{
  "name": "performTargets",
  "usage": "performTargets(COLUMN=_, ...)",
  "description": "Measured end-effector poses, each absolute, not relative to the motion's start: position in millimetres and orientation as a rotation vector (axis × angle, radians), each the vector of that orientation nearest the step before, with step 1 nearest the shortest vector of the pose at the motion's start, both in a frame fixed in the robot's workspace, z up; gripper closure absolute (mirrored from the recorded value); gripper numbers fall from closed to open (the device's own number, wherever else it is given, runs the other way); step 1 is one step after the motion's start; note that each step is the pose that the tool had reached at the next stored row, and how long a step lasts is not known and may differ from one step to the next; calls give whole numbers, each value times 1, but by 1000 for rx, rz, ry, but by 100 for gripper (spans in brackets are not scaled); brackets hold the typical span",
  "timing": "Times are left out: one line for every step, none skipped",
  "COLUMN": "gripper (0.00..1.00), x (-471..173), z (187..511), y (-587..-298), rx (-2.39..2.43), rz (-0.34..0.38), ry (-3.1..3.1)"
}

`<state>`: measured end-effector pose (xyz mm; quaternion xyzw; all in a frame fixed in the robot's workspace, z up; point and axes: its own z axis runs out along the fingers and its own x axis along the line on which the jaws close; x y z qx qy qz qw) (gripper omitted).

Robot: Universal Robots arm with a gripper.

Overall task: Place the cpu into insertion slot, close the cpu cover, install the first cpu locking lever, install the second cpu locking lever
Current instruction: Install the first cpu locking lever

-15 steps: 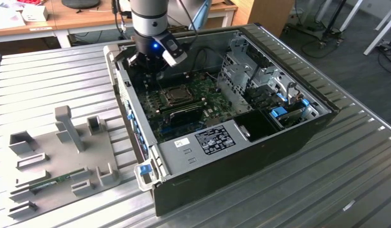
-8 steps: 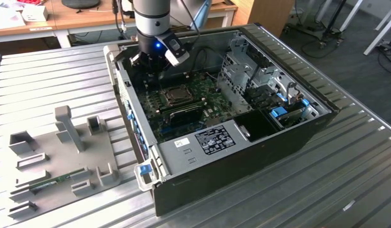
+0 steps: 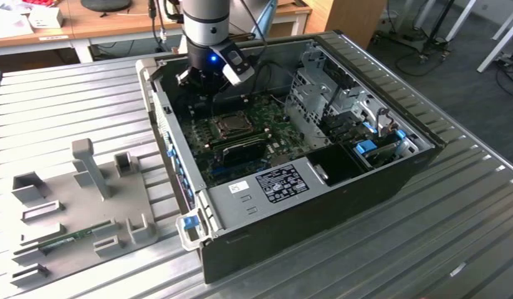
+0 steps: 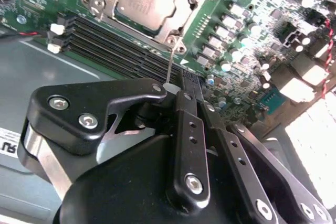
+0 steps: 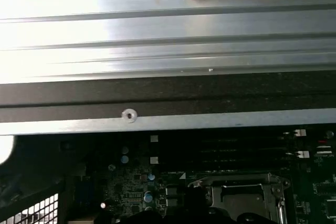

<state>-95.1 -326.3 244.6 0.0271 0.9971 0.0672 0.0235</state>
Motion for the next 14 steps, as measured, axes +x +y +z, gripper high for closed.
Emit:
performTargets(gripper=90, x=-94, z=245, y=-326, rx=86, rz=207, ry=3086)
performTargets(gripper=90, x=-92, z=245, y=-326, rx=87, rz=206, ry=3086)
performTargets(gripper=90, x=-91, z=245, y=-326, rx=89, rz=206, ry=3086)
performTargets(gripper=90, x=-89, z=245, y=-326, rx=90, rz=205, ry=3086)
performTargets(gripper=90, x=-88, z=245, y=-327, rx=92, rz=205, ry=3086)
performTargets(gripper=90, x=-86, z=245, y=-327, rx=94, rz=204, ry=3086)
performTargets(gripper=90, x=-85, z=245, y=-327, rx=96, rz=204, ry=3086)
performTargets(gripper=90, x=-84, z=245, y=-327, rx=97, rz=204, ry=3086)
performTargets(gripper=90, x=-84, z=245, y=-327, rx=97, rz=204, ry=3086)
performTargets(gripper=90, x=-84, z=245, y=-327, rx=97, rz=204, ry=3086)
performTargets(gripper=90, x=-84, z=245, y=-327, rx=97, rz=204, ry=3086)
performTargets(gripper=90, x=-84, z=245, y=-327, rx=97, rz=204, ry=3086)
performTargets(gripper=90, x=-83, z=244, y=-327, rx=97, rz=204, ry=3086)
performTargets(gripper=90, x=-83, z=244, y=-327, rx=97, rz=204, ry=3086)
